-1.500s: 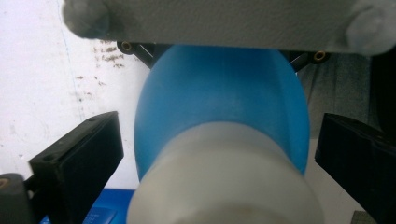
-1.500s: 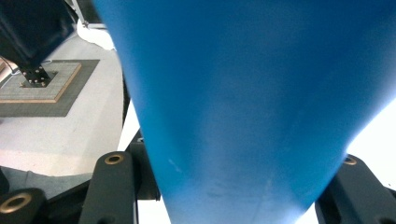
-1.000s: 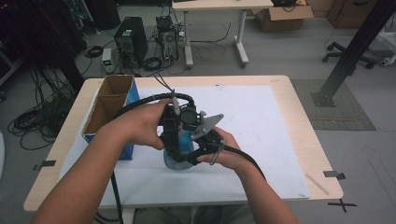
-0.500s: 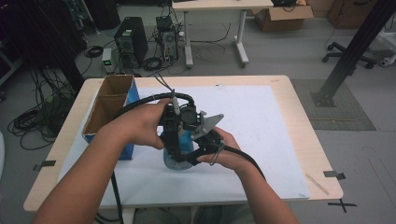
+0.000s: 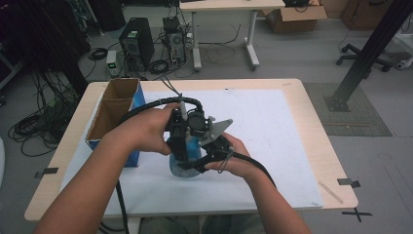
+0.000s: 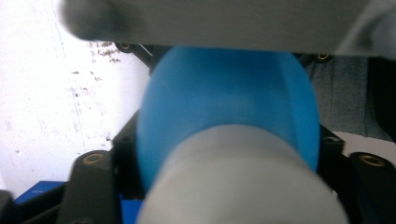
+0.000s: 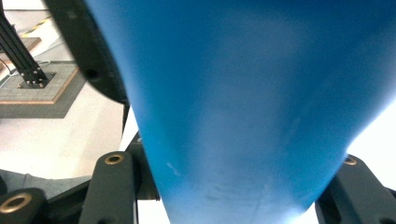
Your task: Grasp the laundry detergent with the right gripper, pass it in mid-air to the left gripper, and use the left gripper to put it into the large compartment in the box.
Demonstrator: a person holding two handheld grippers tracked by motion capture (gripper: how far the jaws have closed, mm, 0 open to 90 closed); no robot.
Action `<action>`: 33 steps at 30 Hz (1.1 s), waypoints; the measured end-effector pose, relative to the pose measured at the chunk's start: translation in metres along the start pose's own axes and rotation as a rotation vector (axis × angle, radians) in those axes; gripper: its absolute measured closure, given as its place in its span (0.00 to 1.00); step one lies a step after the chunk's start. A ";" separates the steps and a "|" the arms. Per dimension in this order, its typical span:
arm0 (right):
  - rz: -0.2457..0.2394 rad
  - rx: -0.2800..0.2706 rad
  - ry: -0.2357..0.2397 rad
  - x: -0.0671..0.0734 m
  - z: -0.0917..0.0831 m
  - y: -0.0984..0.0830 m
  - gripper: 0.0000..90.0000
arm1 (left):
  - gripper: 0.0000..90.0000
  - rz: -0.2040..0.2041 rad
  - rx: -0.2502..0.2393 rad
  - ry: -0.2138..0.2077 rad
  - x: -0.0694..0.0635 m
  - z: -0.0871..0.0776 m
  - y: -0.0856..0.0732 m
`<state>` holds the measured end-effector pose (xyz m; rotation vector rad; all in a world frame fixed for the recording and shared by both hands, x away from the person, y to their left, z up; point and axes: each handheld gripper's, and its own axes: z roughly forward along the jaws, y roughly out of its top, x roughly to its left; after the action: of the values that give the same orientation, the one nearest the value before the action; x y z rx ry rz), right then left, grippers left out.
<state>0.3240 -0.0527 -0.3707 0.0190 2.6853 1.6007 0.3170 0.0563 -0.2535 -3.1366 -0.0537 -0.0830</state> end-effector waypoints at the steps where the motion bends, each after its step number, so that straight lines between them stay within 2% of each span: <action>1: 0.002 -0.001 0.003 0.001 0.000 0.000 0.50 | 0.42 0.000 0.002 -0.002 0.000 0.000 0.000; 8: 0.002 0.005 0.000 0.001 0.000 0.001 0.50 | 0.42 -0.005 0.023 0.007 -0.001 0.000 0.003; 12: 0.002 0.007 -0.001 0.002 0.000 0.001 0.50 | 0.43 -0.001 0.013 0.004 0.000 0.000 0.002; 16: 0.001 0.012 0.004 0.002 0.000 0.001 0.49 | 0.43 -0.008 0.033 -0.006 0.000 0.000 0.004; 22: 0.013 -0.013 -0.006 0.001 -0.001 -0.001 0.48 | 0.43 -0.008 0.042 0.006 0.001 -0.001 0.007; 25: 0.017 -0.044 -0.007 0.000 -0.004 -0.001 0.42 | 0.43 -0.005 0.047 0.006 0.002 -0.001 0.009; 27: 0.013 -0.044 -0.021 0.000 -0.006 -0.001 0.42 | 0.43 -0.006 0.047 0.006 0.002 0.000 0.009; 29: 0.025 -0.052 -0.015 -0.001 -0.009 -0.002 0.41 | 0.43 -0.008 0.044 0.003 0.002 0.000 0.010; 33: 0.044 -0.040 -0.023 -0.001 -0.012 -0.007 0.34 | 0.43 -0.005 0.045 0.000 0.003 -0.001 0.011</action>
<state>0.3247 -0.0668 -0.3710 0.0955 2.6534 1.6554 0.3204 0.0452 -0.2519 -3.0919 -0.0632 -0.0810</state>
